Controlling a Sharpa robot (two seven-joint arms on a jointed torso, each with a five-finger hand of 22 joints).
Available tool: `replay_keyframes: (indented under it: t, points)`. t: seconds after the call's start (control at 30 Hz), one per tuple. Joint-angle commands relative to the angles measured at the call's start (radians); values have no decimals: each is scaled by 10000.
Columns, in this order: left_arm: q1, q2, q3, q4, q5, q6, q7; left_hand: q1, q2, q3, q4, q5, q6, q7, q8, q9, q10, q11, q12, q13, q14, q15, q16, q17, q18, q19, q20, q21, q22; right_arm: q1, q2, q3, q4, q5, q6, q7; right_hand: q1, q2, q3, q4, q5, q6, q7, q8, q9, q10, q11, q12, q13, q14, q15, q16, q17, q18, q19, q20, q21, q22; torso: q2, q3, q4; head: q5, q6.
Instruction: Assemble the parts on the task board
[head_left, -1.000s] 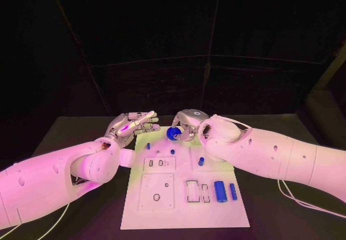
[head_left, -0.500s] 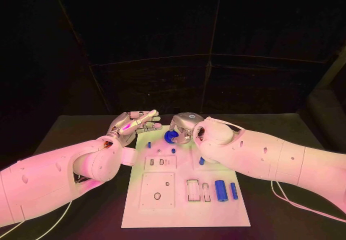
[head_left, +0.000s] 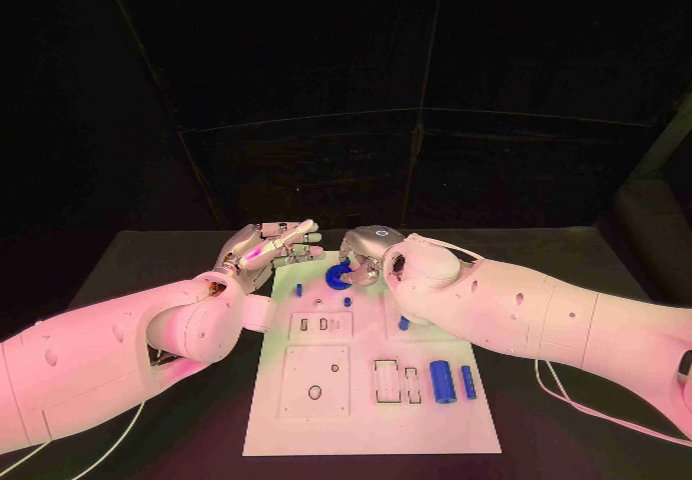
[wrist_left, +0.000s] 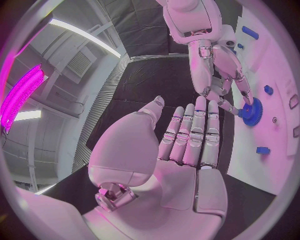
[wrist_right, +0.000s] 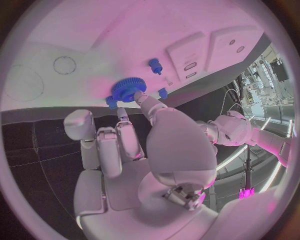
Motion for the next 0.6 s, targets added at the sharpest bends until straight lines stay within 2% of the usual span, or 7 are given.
replay_keyframes:
  t: [0.03,0.2,0.37,0.47,0.6]
  points:
    - [15,13,8,3,-6,128,49,24,107,-15,-58,-57,55,6,-49,1,36,1,-49,2,50,48,-11,16,147,86,-2,-55,-14,21,50,2,-44,96,5,-33,-78,-104,-218,116,-87,-175,20,-22,-8,-86,39,-82,57,1038,78,61,2635,-71,-36,100,-46,-31,1,1,-7,8,-10]
    - [16,14,8,0,-6,129,42,24,107,-15,-58,-57,55,6,-49,1,36,1,-49,2,50,48,-11,16,147,86,-2,-55,-14,21,70,2,-67,215,166,24,-356,-155,-929,605,-137,-290,48,26,18,-130,80,-81,21,1038,119,61,2635,-61,-68,150,-48,-67,-3,-1,-9,6,-13]
    - [16,13,8,0,-6,132,38,24,107,-15,-58,-57,55,6,-49,1,36,1,-49,2,50,48,-11,16,147,86,-2,-55,-14,21,14,2,-30,302,228,42,-470,-22,-1741,1211,-70,-238,60,73,37,-132,97,-34,32,1038,150,61,2635,-56,-77,174,-28,-75,-3,-1,-14,4,-15]
    - [16,11,8,-1,-6,140,34,24,107,-15,-58,-57,55,6,-49,1,36,1,-49,2,50,48,-11,16,147,86,-2,-55,-14,21,-160,2,119,358,-90,87,-497,94,-2008,1488,70,-149,44,114,51,-100,93,14,71,1038,151,61,2635,-63,-59,183,-3,-51,-6,6,-15,12,1]
    - [16,-27,8,-7,-6,139,34,24,107,-15,-58,-57,55,6,-49,1,36,1,-49,2,50,48,-11,16,147,86,-2,-55,-14,20,-801,-1,638,767,-986,424,-438,145,-2166,1627,157,-41,13,164,65,-37,67,82,140,1038,132,61,2635,-66,-39,172,19,-30,-23,22,-45,11,34]
